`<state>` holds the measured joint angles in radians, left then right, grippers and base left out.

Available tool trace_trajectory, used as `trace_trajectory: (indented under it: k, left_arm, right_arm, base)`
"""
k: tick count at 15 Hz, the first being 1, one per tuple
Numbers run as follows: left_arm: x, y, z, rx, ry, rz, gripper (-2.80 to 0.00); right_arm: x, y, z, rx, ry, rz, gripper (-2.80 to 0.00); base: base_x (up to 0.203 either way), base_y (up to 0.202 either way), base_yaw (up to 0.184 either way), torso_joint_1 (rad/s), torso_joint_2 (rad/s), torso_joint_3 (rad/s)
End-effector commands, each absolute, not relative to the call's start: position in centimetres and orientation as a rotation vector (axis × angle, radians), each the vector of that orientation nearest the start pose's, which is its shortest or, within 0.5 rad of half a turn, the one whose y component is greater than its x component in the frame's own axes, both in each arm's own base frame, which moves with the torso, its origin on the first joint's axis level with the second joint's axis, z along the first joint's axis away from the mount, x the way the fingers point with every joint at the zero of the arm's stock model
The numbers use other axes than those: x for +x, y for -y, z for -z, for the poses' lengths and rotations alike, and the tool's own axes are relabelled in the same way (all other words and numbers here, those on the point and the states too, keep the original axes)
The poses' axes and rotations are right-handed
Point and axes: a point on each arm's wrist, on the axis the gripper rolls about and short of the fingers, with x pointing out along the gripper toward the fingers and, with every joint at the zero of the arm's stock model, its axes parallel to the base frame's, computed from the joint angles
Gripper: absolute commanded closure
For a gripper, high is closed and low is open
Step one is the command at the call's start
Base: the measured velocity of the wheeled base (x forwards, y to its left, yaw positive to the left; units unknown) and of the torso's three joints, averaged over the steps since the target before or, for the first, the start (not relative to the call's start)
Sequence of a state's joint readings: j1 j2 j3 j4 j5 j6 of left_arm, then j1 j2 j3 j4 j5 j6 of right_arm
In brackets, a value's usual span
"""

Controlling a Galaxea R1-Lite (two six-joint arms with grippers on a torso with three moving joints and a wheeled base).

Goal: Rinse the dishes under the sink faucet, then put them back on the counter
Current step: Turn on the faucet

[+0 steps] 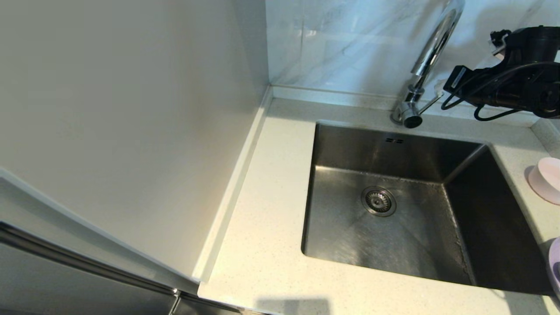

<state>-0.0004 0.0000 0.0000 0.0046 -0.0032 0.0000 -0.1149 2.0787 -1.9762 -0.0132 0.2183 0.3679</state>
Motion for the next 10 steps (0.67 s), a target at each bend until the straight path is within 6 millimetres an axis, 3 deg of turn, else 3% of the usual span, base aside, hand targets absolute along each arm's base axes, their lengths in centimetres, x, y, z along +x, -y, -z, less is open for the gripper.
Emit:
trace_trajectory:
  k: [1, 10]
  left_arm:
    - [-2.3, 0.0, -7.5, 0.0, -0.005, 0.005, 0.0]
    - [-2.3, 0.0, -7.5, 0.0, -0.005, 0.003, 0.0]
  right_arm:
    - [42.1, 4.4, -31.4, 0.37, -0.121, -0.086, 0.0]
    - [40.6, 4.2, -31.1, 0.338, -0.245, -0.081, 0.0]
  base:
    - [0.0, 0.0, 0.0, 0.0, 0.0, 0.0]
    - [0.0, 0.0, 0.0, 0.0, 0.0, 0.0]
